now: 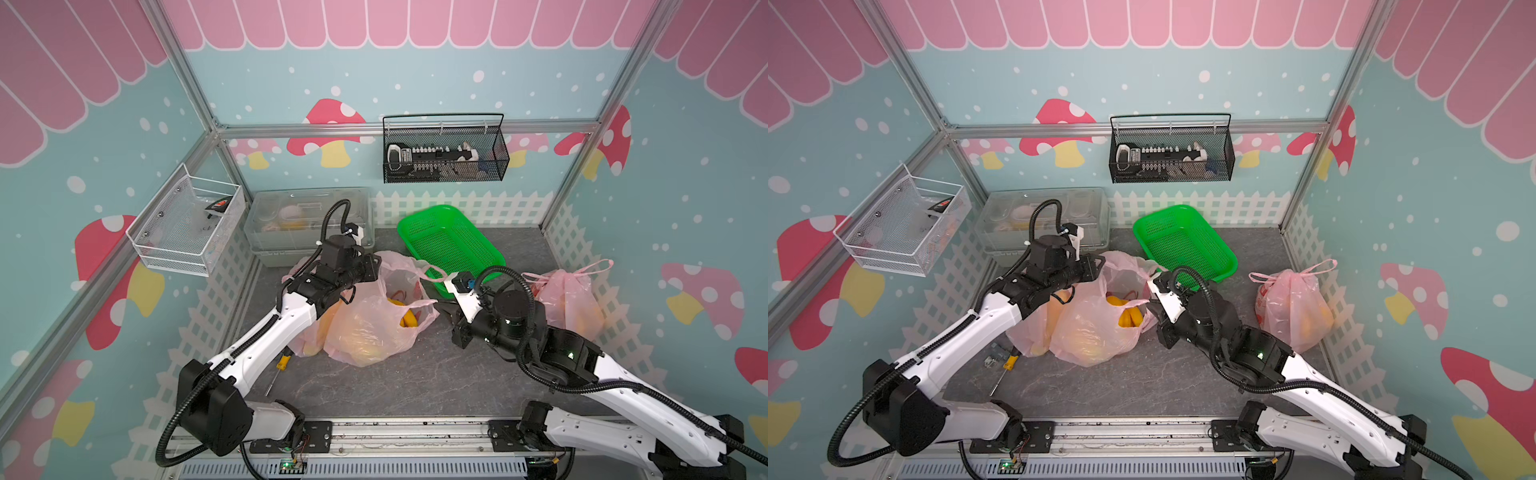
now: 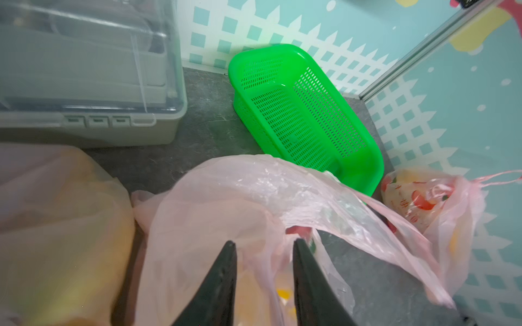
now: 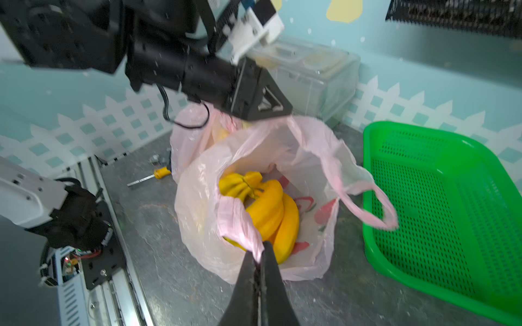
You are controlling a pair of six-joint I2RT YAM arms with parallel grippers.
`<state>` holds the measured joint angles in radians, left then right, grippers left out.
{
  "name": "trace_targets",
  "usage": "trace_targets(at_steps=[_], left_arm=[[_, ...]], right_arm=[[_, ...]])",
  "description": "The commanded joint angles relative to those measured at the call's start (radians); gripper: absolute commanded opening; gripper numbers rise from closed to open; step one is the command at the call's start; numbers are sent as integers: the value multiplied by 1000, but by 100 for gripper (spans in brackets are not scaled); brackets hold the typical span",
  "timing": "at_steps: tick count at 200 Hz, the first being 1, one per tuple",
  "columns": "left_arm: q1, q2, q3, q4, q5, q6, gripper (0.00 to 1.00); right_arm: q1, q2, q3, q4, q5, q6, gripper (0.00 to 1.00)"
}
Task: Place the banana into a plastic bag & tie a knot
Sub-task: Adjust the plastic bag at the center of the board.
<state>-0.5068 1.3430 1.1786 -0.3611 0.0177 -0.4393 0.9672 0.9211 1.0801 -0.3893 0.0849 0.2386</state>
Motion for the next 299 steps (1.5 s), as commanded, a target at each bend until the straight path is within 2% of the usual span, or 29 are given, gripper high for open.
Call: trace_targets(at_steps=[1,25,41,58,93,120,141,179,217,242,261,280,299], left_arm=[[-71,-161,-4,-115,-168,93,54],[-103,-424,-123,-103,-230,95,69],[-110,-578,-194,-61,-206,115,72],[-122,-676,-239,-17,-154,135,73],[-161,-705,-320,132,45,207,71],[-209,-706,-390,262,129,254,70],[-229,-668,-394,281,131,273,69],[-290,-557,-384,327,65,292,59],[-310,-473,-402,409,-5,270,48],[-309,-463,-439,484,-61,249,31],[-307,-448,-467,536,-63,234,25],[-302,-433,-483,558,-48,224,15],[-293,-443,-517,585,-23,211,11]], right_arm=[[9,86,83,35,-70,-27,0],[23,189,168,33,-70,-45,0],[32,245,216,32,-74,-56,0],[42,293,272,19,-75,-71,0],[66,351,361,-13,-70,-94,0],[70,367,409,-36,-75,-94,0],[73,374,435,-46,-102,-94,0],[76,387,466,-23,-164,-62,0],[76,402,461,54,-145,42,0],[76,397,433,113,-114,109,0],[76,379,391,172,-108,151,0],[75,355,354,201,-56,180,0],[69,322,321,189,43,191,0]])
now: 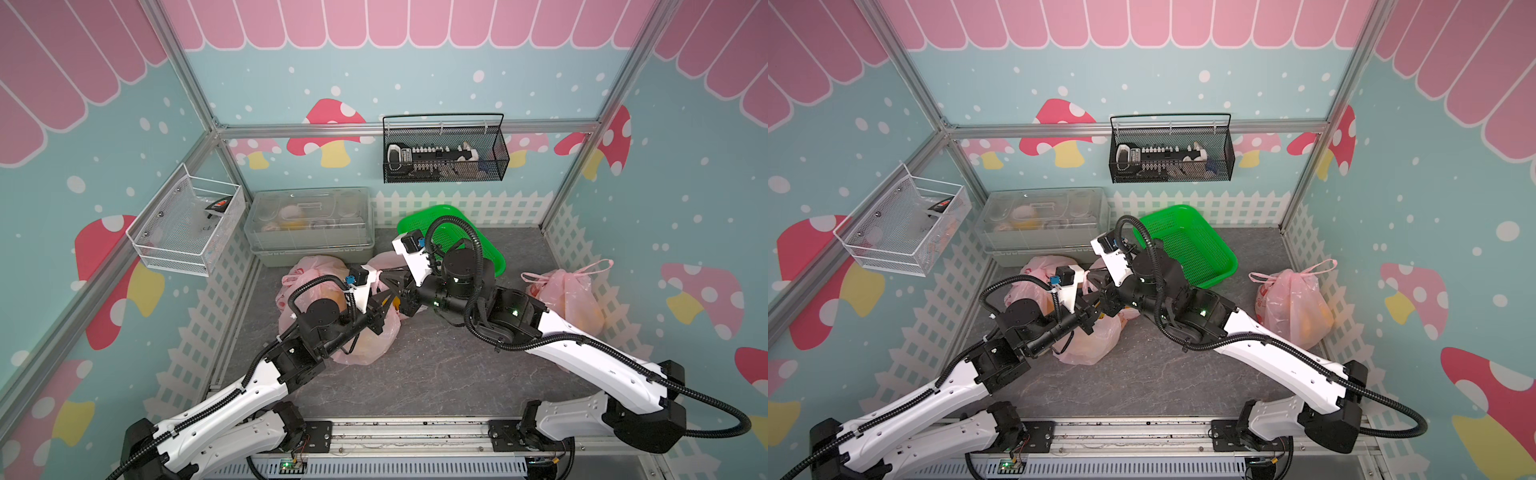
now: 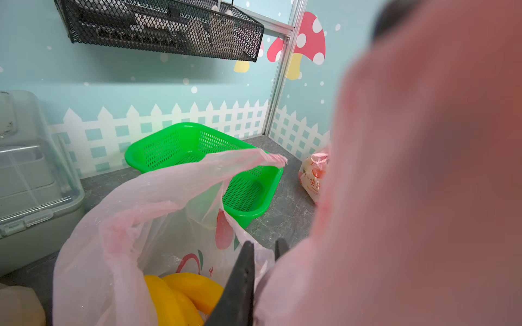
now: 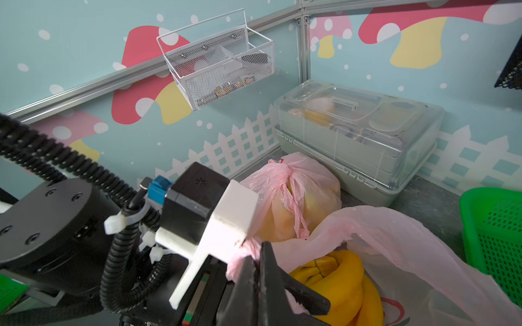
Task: Place the banana into a plastic bag & tie a knot
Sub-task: Adjust the plastic bag at the center of the board.
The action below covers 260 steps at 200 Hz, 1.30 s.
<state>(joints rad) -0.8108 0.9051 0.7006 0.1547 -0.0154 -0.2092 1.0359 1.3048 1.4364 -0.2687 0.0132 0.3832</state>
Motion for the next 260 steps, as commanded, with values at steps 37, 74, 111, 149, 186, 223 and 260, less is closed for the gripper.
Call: trace_targets(at_steps=[37,74,111,149,186,223,260], left_arm=[[31,-41,-81,74,26,-35,5],[65,-30,-56,17,70,-62,1],[113,-43,-34,-43,127,-79,0],[138,-62,-33,-67,150,-80,0],[157,-63,-26,-76,167,-91,0],[169,-60,-21,-88,180,-97,0],[179,-54,-20,-76,200,-118,0]], right_arm=[[-32,-90,-55,-16,241,53,0],[-60,-82,-24,-88,102,-92,10],[-138,-188,-120,-173,-19,-332,57],[-298,-225,-261,-216,-90,-487,68],[-306,-172,-288,-172,-200,-505,62],[-306,-163,-312,-149,-186,-500,57],[-304,-112,-303,-132,-103,-499,36]])
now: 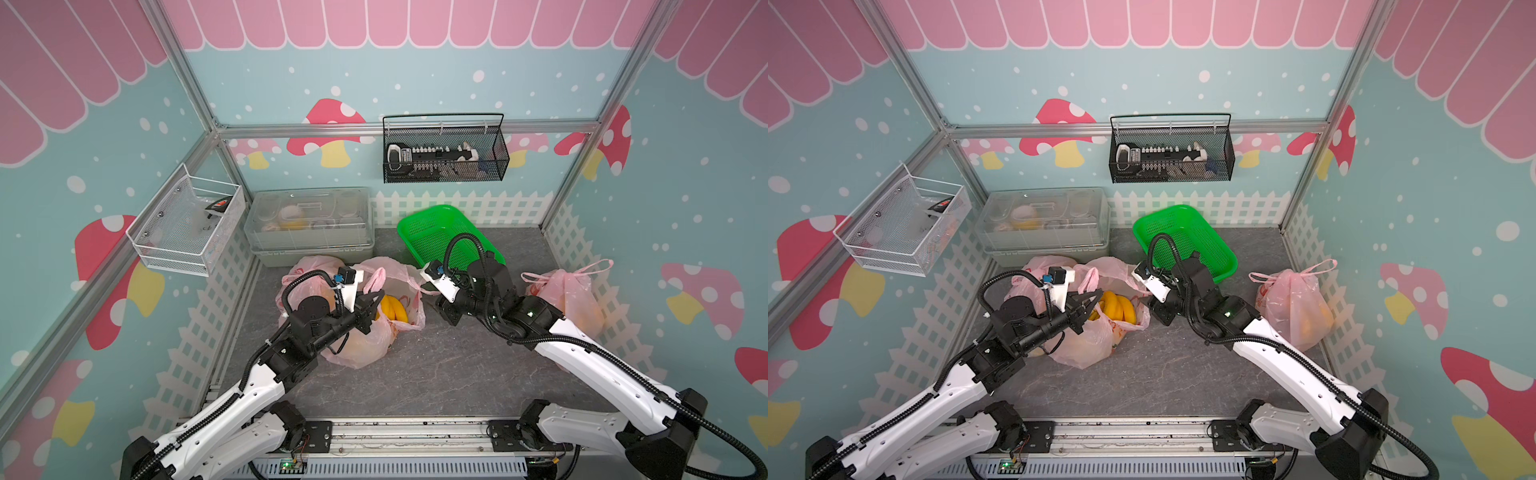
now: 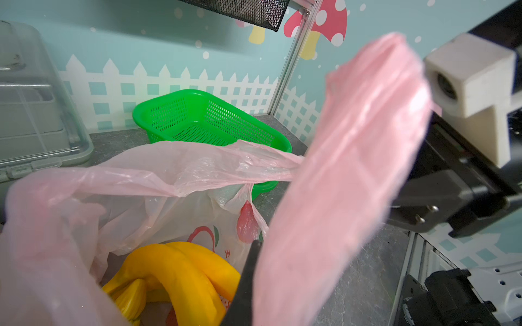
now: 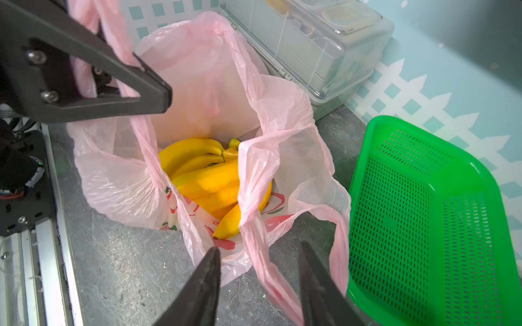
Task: Place the banana into a plastic bag & tie a knot
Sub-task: Adjust the plastic bag at the center of the board, then cross the plastic bag at the center of the board.
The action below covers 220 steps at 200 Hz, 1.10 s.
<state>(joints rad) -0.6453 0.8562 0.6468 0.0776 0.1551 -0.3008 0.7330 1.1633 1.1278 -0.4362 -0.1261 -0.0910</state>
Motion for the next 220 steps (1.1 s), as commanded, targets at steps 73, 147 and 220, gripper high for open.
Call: trace_targets(at_steps=[73,147,220], left_arm=[[59,64,194,-183,-28,-62,0],[-71,333,450,-435,104,87,0],[-136,326,346,-374,209,147,2]], right_arm=[[121,-16,85,-74,130,-48,0],[261,-7,237,-207,158,-104,0],[266,-19,201,-182,81,-116,0]])
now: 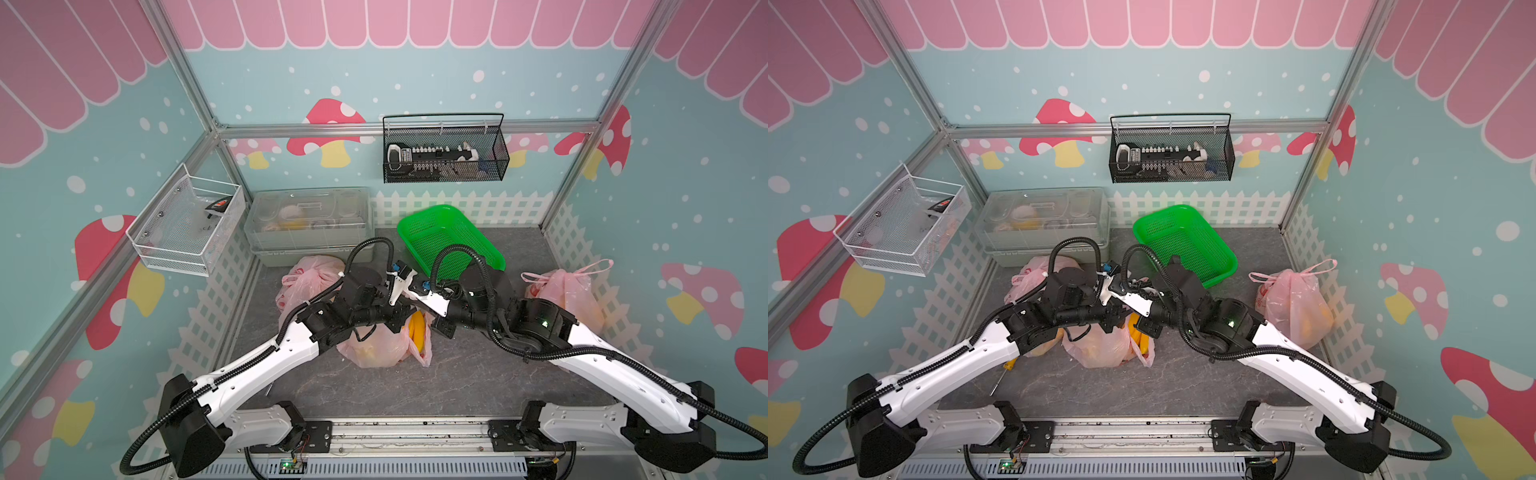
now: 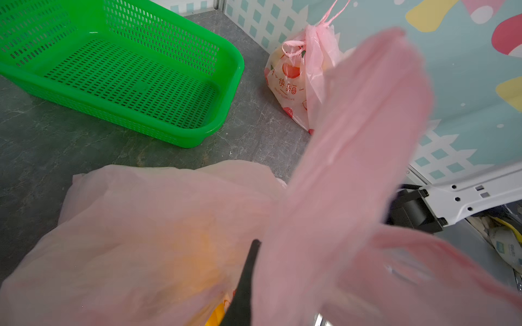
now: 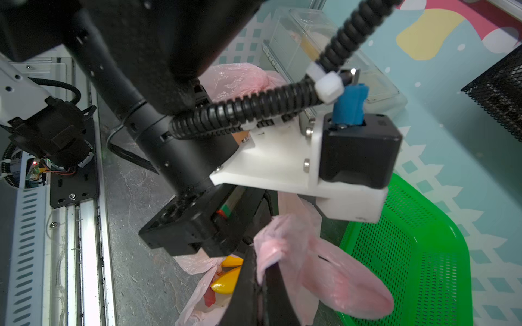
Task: Place the banana into a plastic bag & tie a knot
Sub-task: Cross the plastic bag at the center of the board.
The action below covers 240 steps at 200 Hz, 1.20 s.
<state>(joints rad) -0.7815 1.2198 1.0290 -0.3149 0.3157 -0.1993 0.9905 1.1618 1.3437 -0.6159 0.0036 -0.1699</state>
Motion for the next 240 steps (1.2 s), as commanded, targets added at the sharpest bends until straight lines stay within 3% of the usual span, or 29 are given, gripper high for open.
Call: trace_targets(at_steps=[1,58,96,171,240], left_arm=[[0,-38,-37,20,51,47,2],[-1,-77,-87,69,128,73,13],[10,-142,-147,109,95,61,19],[22,-152,-153,141,129,47,28],[-15,-248,-285,313,-18,64,38]], right_arm=[[8,-18,-16,-3,-49,-36,0],[8,-7,-33,8,-42,-40,0],[8,-17,-48,12,-15,-46,0],[18,16,-39,18,-90,-39,0],[21,52,-33,74,-70,46,0]])
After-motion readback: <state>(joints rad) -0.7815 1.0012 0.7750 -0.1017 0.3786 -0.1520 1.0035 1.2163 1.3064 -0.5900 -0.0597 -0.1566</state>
